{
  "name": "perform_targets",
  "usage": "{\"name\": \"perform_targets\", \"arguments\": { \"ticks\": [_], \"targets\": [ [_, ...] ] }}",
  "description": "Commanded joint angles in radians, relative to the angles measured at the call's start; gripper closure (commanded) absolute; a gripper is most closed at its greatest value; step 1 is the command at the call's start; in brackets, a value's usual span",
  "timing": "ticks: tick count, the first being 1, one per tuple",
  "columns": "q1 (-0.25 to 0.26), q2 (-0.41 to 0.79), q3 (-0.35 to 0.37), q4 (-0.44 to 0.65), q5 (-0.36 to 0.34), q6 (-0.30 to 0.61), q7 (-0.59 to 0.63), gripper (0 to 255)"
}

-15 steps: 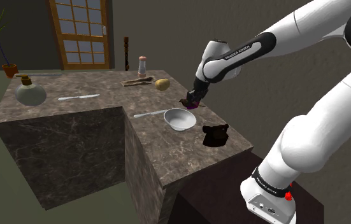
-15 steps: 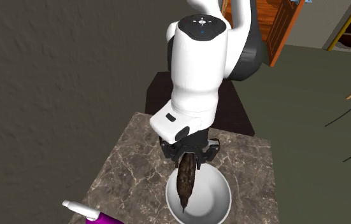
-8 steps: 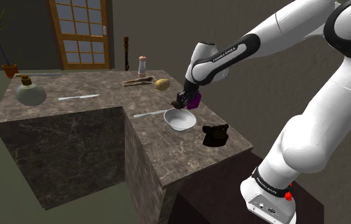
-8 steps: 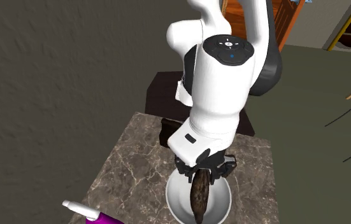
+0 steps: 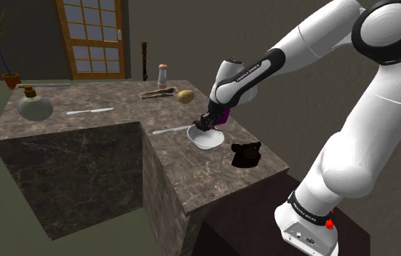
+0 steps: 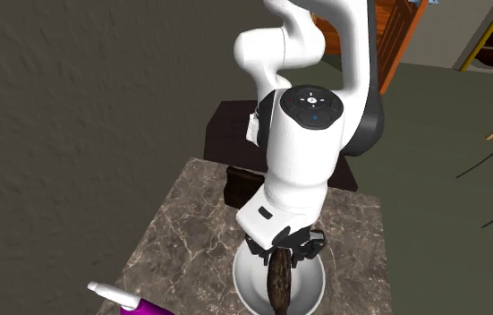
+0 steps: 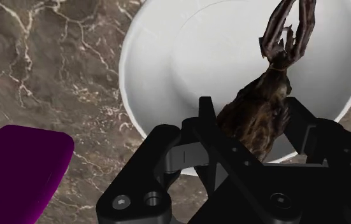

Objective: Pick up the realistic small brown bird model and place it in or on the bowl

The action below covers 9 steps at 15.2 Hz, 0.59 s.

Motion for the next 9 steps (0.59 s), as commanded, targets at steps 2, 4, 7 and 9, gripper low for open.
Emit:
{"name": "perform_targets", "arguments": {
  "ticks": [2,4,7,9],
  "targets": [
    [0.000,0.041,0.003,-0.007,0.016,0.048,-0.010,255],
    [0.000,0.041,0.003,-0.007,0.016,0.048,-0.010,255],
    [0.000,0.041,0.003,-0.007,0.016,0.048,-0.010,255],
    [0.000,0.041,0.003,-0.007,0.016,0.048,-0.010,255]
  ]
}}
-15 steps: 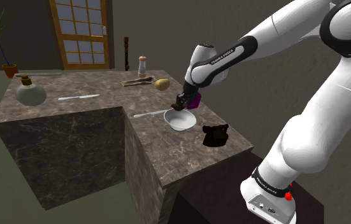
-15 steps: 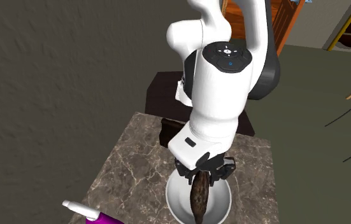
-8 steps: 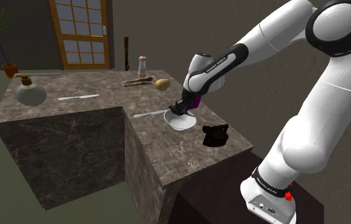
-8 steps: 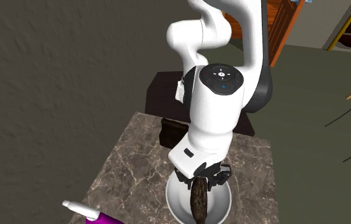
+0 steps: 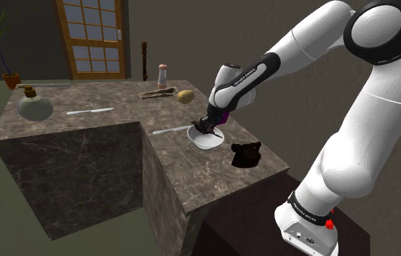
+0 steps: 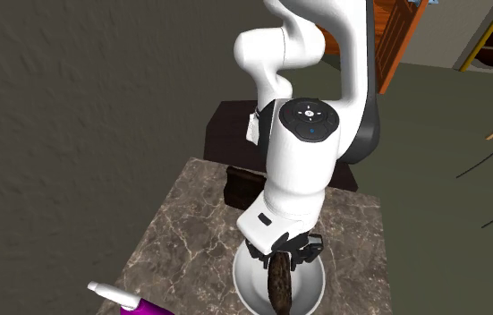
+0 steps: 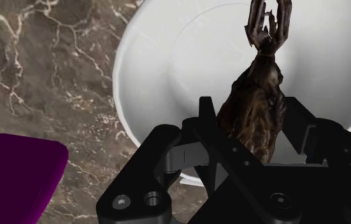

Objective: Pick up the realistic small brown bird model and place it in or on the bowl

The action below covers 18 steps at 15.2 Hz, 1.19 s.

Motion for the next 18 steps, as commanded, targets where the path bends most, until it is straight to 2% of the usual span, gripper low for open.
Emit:
{"name": "perform_targets", "arguments": {
  "ticks": [1,2,7,11,18],
  "targets": [
    [0.000,0.000,0.000,0.000,0.000,0.000,0.000,255],
    [0.000,0.000,0.000,0.000,0.000,0.000,0.000,0],
    [0.000,0.000,0.000,0.000,0.000,0.000,0.000,0],
    [0.001,-0.129,-0.004,0.004,-0.046,-0.130,0.033,0],
    [0.000,-0.129,-0.003,0.004,-0.046,-0.130,0.033,0]
  ]
}}
